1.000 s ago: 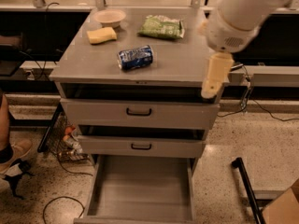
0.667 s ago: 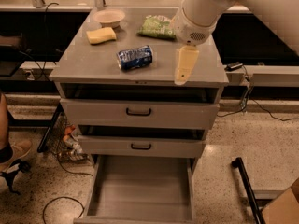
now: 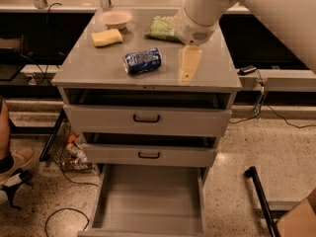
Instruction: Place pepsi can into bottom drawer
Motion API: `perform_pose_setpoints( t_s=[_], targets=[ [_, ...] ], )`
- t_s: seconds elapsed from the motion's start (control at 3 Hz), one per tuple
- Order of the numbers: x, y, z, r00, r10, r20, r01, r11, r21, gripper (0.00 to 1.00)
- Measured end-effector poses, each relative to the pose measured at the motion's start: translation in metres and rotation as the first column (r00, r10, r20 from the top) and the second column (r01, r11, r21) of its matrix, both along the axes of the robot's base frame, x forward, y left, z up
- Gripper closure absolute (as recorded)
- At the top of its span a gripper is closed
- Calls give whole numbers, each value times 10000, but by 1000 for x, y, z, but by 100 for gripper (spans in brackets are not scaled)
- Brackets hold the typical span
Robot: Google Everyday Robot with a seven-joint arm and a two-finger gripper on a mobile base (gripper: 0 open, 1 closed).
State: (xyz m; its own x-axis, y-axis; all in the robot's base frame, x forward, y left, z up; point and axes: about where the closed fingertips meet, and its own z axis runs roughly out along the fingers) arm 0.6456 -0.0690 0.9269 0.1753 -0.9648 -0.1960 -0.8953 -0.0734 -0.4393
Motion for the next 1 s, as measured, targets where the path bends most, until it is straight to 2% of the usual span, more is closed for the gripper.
perform_pose_setpoints(
  t_s=[0.33, 0.67, 1.0],
  targets=[
    [37, 19, -11, 9950, 1002, -15, -1002, 9944, -330, 0],
    [67, 41, -17, 9833, 1820, -27, -1819, 9820, -500, 0],
    [92, 65, -38, 9744, 2214, -380, -2242, 9696, -984, 0]
  ],
)
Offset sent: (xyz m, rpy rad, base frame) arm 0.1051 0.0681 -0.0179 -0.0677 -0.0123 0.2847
